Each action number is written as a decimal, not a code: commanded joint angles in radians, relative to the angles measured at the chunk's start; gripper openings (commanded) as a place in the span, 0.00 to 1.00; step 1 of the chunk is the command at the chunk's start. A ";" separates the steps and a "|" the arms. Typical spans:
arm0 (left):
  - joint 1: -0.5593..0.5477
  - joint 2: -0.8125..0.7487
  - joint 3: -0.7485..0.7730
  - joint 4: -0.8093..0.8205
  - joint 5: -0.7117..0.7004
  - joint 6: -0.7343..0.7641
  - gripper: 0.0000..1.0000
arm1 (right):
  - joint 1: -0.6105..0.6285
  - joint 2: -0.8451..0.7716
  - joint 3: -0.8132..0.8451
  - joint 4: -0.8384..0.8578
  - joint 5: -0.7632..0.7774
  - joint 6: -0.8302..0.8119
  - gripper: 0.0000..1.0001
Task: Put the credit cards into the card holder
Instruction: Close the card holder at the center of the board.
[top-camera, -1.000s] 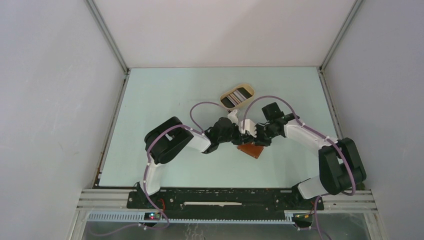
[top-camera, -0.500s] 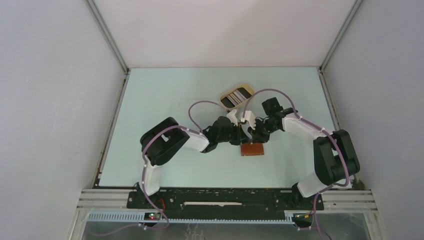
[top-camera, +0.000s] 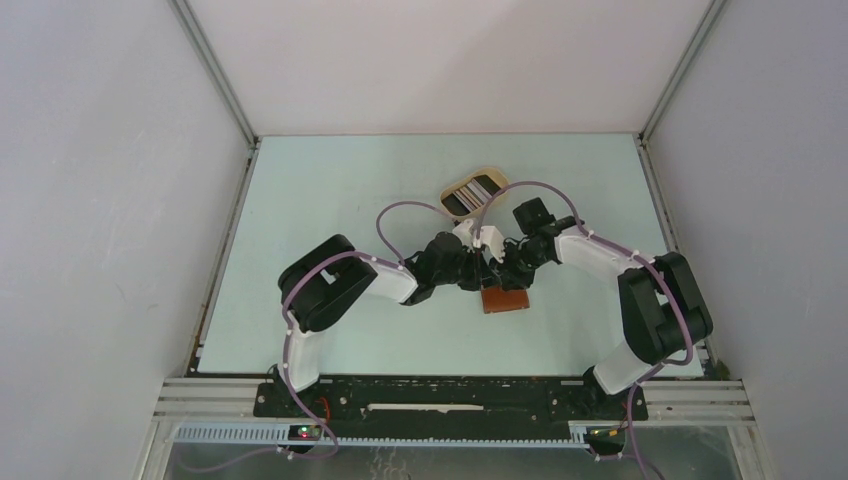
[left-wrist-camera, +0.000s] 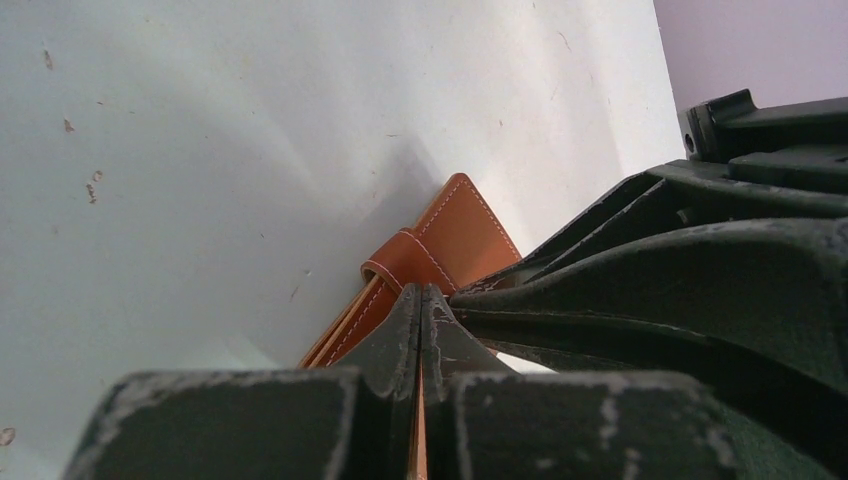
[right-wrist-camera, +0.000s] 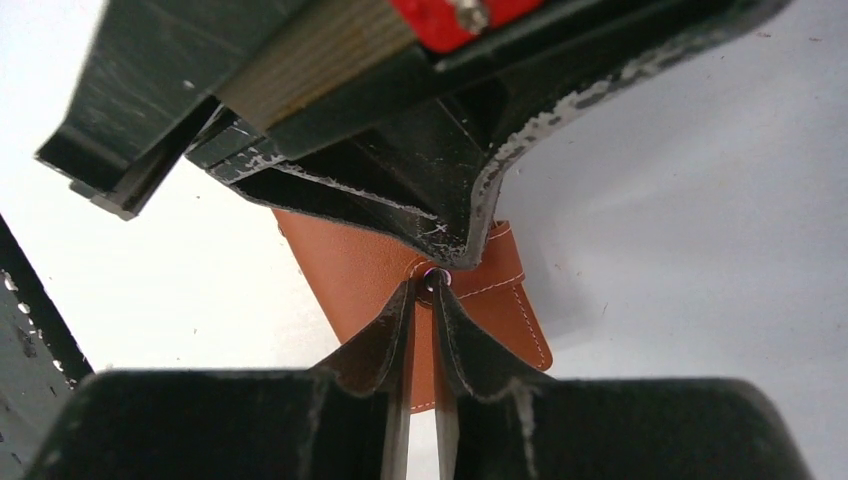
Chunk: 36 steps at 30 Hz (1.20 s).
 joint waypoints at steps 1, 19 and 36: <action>0.001 -0.025 -0.030 0.000 0.018 0.027 0.00 | 0.005 0.012 0.039 0.021 0.016 0.040 0.18; 0.001 -0.020 -0.050 0.052 0.034 0.013 0.00 | 0.019 0.033 0.050 0.038 0.031 0.078 0.15; 0.024 -0.068 -0.100 0.110 0.044 -0.036 0.00 | 0.107 0.120 0.094 -0.052 0.132 0.025 0.10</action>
